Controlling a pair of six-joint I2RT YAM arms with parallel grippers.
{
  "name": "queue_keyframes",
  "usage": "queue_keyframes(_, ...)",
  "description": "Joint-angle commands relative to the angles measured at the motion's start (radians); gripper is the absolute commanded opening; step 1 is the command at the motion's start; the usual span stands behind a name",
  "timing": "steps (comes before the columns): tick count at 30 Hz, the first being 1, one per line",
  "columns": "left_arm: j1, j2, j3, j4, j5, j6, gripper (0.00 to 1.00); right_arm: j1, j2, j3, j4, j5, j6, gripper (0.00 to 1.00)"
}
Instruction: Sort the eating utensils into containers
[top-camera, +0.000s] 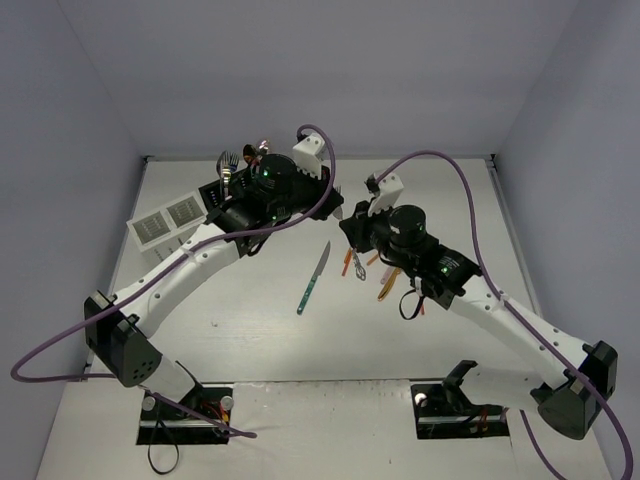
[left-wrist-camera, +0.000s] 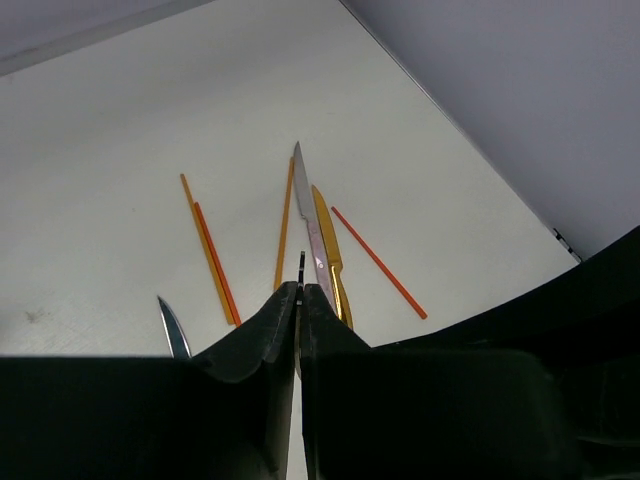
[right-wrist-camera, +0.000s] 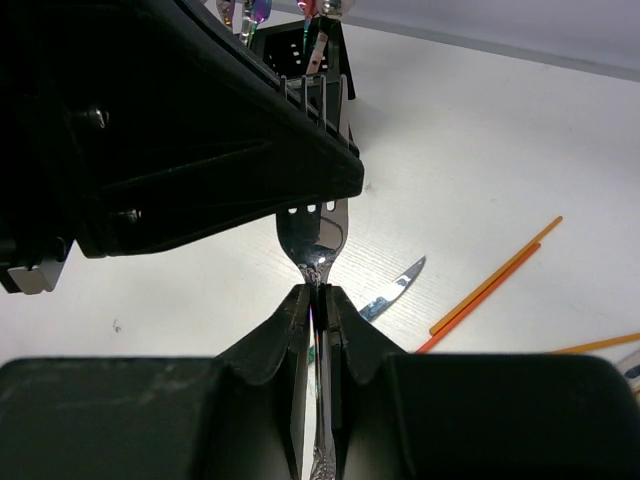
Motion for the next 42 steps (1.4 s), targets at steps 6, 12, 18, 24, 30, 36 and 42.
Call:
queue_keyframes(6, 0.041, -0.092, 0.007, 0.071, -0.07, 0.2, 0.0, 0.005, 0.015, 0.026, 0.099, 0.017, 0.004, 0.85)
queue_keyframes(12, 0.277, -0.112, 0.009, 0.052, -0.106, 0.387, 0.0, -0.018, -0.055, -0.037, 0.084, 0.097, 0.012, 1.0)
queue_keyframes(18, 0.486, -0.043, 0.084, 0.053, -0.14, 0.553, 0.0, -0.076, -0.127, -0.095, 0.045, 0.115, 0.016, 1.0)
queue_keyframes(24, 0.594, 0.097, 0.176, 0.116, -0.191, 0.67, 0.0, -0.169, -0.172, -0.124, 0.016, 0.056, 0.026, 1.0)
queue_keyframes(30, 0.617, 0.198, 0.211, 0.17, -0.222, 0.713, 0.0, -0.189, -0.179, -0.132, -0.009, 0.057, 0.012, 1.0)
queue_keyframes(36, 0.618, 0.222, 0.116, 0.313, -0.238, 0.735, 0.0, -0.196, -0.181, -0.14, -0.02, 0.061, 0.009, 1.0)
queue_keyframes(42, 0.616, 0.2, 0.029, 0.34, -0.225, 0.677, 0.0, -0.201, -0.18, -0.148, -0.03, 0.06, 0.015, 1.0)
